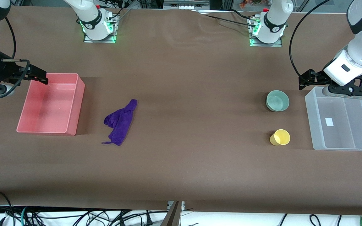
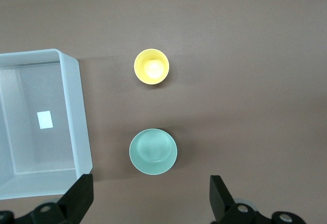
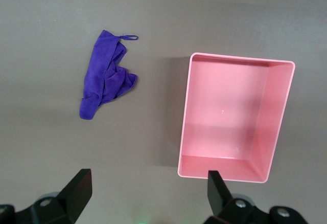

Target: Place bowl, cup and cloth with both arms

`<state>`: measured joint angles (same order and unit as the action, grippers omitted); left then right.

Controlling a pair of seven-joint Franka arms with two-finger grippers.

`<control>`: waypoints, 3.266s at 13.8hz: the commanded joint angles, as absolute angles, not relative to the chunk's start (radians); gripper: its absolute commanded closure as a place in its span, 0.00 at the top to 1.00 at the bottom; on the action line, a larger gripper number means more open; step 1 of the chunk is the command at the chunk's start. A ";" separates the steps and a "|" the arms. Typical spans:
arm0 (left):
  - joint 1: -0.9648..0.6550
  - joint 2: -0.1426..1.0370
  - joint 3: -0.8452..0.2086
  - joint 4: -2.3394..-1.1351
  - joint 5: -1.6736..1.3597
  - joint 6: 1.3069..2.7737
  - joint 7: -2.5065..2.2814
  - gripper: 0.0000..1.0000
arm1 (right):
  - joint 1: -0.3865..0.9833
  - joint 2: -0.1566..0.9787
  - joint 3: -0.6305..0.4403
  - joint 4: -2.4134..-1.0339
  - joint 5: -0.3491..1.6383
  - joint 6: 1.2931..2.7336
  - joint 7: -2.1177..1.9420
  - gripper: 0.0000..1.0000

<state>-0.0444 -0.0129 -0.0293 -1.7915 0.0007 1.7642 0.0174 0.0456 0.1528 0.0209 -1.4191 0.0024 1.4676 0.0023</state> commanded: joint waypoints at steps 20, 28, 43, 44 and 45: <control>-0.043 0.018 -0.021 -1.752 -0.011 1.675 0.020 1.00 | 0.121 0.279 0.025 -1.416 -0.049 1.512 -0.005 1.00; -0.044 0.038 -0.023 -1.756 -0.008 1.592 0.138 1.00 | 0.146 0.403 0.083 -1.641 -0.043 1.901 0.023 1.00; 0.071 0.322 -0.021 -2.212 -0.005 2.286 0.813 0.97 | 0.206 0.604 0.121 -1.859 -0.054 2.367 0.308 0.00; 0.071 0.345 -0.021 -2.210 -0.005 2.296 0.815 0.96 | 0.204 0.597 0.120 -1.855 -0.054 2.365 0.307 0.00; 0.069 0.359 -0.021 -2.210 -0.003 2.331 0.827 0.94 | 0.198 0.582 0.120 -1.845 -0.054 2.358 0.304 0.00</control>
